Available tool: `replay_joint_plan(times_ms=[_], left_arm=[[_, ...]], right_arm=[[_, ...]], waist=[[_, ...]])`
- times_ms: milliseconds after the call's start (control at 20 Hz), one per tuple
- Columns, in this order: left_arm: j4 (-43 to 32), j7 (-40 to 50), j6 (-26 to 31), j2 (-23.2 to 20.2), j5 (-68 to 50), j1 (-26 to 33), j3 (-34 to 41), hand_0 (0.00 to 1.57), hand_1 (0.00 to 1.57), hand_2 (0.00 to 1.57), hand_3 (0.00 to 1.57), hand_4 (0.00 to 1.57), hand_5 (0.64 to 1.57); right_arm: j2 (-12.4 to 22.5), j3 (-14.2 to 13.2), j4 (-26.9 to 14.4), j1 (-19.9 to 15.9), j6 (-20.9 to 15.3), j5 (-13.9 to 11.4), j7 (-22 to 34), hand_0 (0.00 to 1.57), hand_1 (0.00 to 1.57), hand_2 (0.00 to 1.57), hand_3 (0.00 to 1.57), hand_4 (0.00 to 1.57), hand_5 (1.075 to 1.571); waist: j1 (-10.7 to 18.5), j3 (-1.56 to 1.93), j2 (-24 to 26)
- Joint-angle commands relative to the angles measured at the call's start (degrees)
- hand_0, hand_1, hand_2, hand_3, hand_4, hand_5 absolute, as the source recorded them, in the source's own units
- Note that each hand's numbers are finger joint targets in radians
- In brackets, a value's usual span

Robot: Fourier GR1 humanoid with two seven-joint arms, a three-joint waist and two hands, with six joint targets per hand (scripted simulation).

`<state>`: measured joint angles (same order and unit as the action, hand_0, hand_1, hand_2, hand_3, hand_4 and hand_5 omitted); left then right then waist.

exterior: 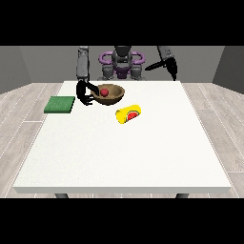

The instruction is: Pick the cup and pour the ball into the bowl, then pick the bowl and place it on the pad

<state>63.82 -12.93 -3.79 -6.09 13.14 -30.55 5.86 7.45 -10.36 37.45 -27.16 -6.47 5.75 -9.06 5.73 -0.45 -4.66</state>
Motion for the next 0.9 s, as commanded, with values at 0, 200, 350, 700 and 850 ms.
replay_joint_plan(times_ms=[0, 200, 350, 700, 850], left_arm=[[-4.3, -1.4, 1.1, -4.7, -2.3, 0.6, 5.0, 0.00, 0.00, 0.00, 0.00, 0.00, 1.570], [-5.7, -0.8, 0.3, -3.7, -2.7, 1.7, 4.9, 0.00, 0.00, 0.00, 0.00, 0.00, 1.571], [-4.7, -2.3, -0.5, -3.8, -2.0, 4.4, 4.6, 0.00, 0.00, 0.00, 0.00, 0.00, 1.570], [-1.1, -5.5, -2.4, -0.8, -1.3, 3.7, 1.8, 0.00, 0.00, 0.00, 0.00, 0.00, 1.568], [-4.3, -11.1, -2.8, -2.8, -1.8, 4.0, 4.0, 0.00, 0.00, 0.00, 0.00, 0.00, 1.565]], right_arm=[[-1.5, 4.2, 2.5, -1.3, -2.9, -3.1, 8.2, 1.57, 1.57, 1.57, 1.57, 1.03, 1.554], [-1.2, 2.8, 5.2, -4.1, -1.1, 0.1, 16.8, 1.57, 1.57, 1.57, 1.57, 1.05, 1.553], [5.6, -0.4, 6.1, -4.9, 4.1, 3.0, 18.9, 1.57, 1.57, 1.57, 1.57, 1.07, 1.552], [14.5, -7.5, 3.0, -4.6, 11.1, 7.9, 13.8, 1.57, 1.57, 1.57, 1.57, 1.07, 1.557], [17.2, -8.9, 4.1, -6.6, 14.2, 10.3, 16.9, 1.57, 1.57, 1.57, 1.57, 1.07, 1.563]], waist=[[-4.8, 0.41, 2.1], [-6.7, 0.43, 4.2], [-6.4, 0.44, 4.7], [-4.2, 0.47, -2.2], [-6.1, 0.44, -4.6]])
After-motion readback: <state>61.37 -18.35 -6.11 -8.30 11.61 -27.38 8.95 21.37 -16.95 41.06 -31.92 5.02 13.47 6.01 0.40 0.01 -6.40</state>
